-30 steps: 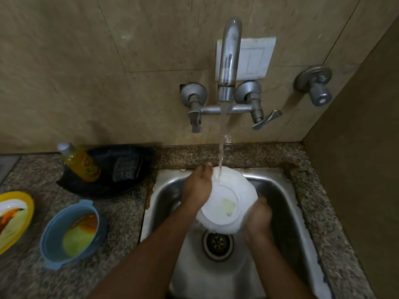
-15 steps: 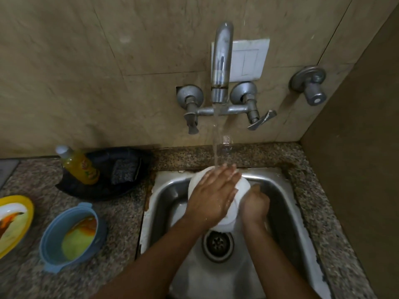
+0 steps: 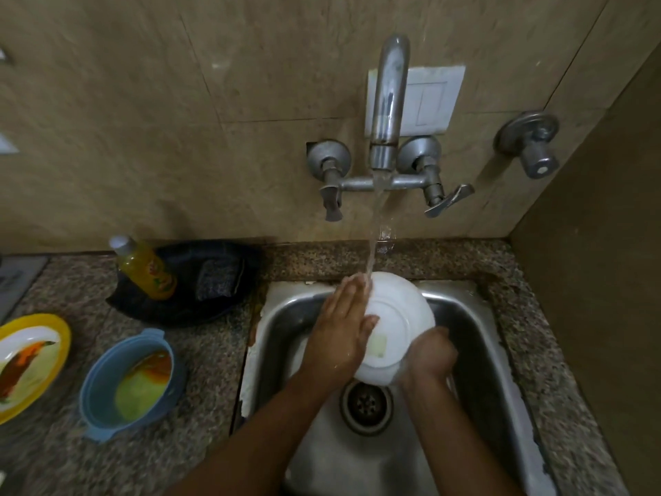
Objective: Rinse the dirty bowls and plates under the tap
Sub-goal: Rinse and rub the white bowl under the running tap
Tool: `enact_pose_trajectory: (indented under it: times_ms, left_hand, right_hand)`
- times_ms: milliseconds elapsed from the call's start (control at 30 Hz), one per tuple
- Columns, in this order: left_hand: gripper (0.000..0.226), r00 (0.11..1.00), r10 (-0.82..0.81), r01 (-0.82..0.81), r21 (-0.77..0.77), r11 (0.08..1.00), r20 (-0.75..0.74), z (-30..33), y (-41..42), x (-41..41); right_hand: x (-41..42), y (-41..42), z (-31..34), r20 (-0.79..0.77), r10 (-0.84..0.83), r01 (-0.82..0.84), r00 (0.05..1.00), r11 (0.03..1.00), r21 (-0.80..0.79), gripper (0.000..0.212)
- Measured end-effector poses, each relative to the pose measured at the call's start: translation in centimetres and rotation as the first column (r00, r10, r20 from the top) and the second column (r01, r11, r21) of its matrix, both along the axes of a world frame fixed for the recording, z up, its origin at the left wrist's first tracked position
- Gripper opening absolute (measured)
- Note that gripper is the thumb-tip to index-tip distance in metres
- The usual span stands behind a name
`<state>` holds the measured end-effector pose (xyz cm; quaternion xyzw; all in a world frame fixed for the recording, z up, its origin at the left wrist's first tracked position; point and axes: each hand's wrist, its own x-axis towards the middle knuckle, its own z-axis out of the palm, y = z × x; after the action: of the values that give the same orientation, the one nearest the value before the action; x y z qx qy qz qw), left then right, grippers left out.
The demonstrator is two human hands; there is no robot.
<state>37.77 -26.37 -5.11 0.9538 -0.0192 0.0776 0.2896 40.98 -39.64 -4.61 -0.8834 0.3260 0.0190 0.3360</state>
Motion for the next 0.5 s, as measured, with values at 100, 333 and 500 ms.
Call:
enact_pose_trajectory:
  times_ms: [100,333,500]
  left_hand:
    - [0.059,0.966,0.218,-0.246,-0.236,0.94,-0.139,0.4,-0.8,0.7]
    - [0.058,0.7,0.091,-0.668,-0.606,0.431,-0.708,2.1,2.6,3.7]
    - [0.064,0.59,0.406,-0.807,-0.528,0.265,-0.698,1.2,1.5,4.2]
  right_hand:
    - [-0.7,0.5,0.2,-0.046,0.09,-0.092,0.995,0.995,-0.027,0.022]
    - [-0.8,-0.8,-1.5,-0.076,-0.011,0.035,0.997,0.945,0.324,0.035]
    - [0.3,1.7,0.4,0.325,0.442,-0.409,0.836,0.897,-0.166,0.057]
